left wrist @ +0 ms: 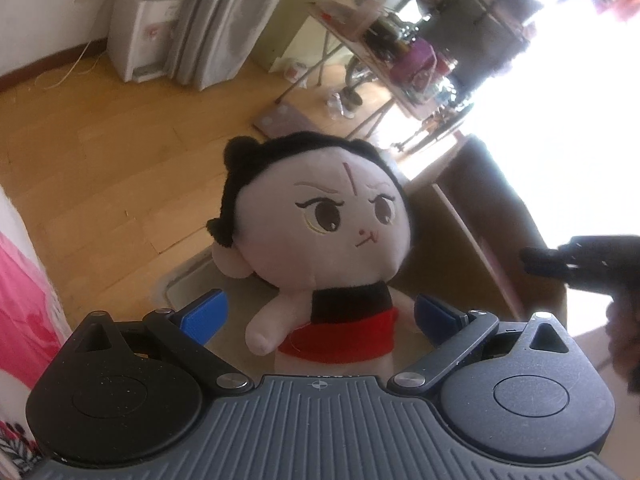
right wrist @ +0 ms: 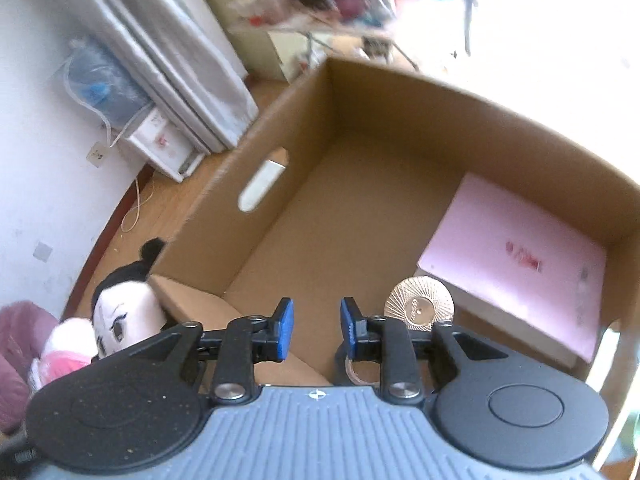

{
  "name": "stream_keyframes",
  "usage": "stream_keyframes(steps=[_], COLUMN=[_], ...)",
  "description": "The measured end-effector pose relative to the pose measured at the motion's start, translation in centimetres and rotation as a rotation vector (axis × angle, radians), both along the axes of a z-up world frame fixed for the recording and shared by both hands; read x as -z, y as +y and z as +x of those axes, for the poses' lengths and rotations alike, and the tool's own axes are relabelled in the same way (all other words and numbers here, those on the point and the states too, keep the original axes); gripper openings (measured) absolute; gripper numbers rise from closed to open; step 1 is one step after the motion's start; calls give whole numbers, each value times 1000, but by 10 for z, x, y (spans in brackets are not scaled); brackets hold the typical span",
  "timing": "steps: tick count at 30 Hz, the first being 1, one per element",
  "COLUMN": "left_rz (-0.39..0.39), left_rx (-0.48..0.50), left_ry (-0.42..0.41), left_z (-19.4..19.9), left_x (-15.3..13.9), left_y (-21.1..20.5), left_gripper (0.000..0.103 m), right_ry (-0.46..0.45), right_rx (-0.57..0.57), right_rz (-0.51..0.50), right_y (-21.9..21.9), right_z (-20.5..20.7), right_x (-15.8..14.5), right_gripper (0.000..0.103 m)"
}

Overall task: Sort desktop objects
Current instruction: 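Move both grippers toward the plush doll beside the box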

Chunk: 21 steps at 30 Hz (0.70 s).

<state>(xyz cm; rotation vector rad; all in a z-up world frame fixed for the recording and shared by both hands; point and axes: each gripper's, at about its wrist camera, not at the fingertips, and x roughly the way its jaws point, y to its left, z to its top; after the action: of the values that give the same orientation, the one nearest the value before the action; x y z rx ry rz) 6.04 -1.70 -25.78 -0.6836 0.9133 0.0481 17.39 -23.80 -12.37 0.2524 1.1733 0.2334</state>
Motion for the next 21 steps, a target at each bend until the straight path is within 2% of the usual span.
stream_keyframes(steps=[4, 6, 9, 12, 15, 21], left_rz=[16, 28, 46, 68, 91, 119], left_rx=[-13, -15, -18, -23, -20, 18], left_ry=[14, 18, 23, 28, 28, 21], left_z=[0, 0, -1, -1, 2, 12], left_x=[2, 1, 2, 4, 4, 9], left_y=[2, 4, 6, 9, 12, 16], left_gripper=[101, 101, 101, 101, 101, 101], right_ry=[-99, -158, -215, -211, -184, -109], right_rx=[-104, -180, -283, -334, -326, -294], right_rz=[10, 9, 16, 42, 73, 128], right_y=[34, 53, 78, 97, 113, 141], right_z=[-16, -30, -42, -51, -61, -62], right_x=[-17, -23, -32, -33, -29, -9], right_gripper=[43, 60, 66, 75, 85, 87])
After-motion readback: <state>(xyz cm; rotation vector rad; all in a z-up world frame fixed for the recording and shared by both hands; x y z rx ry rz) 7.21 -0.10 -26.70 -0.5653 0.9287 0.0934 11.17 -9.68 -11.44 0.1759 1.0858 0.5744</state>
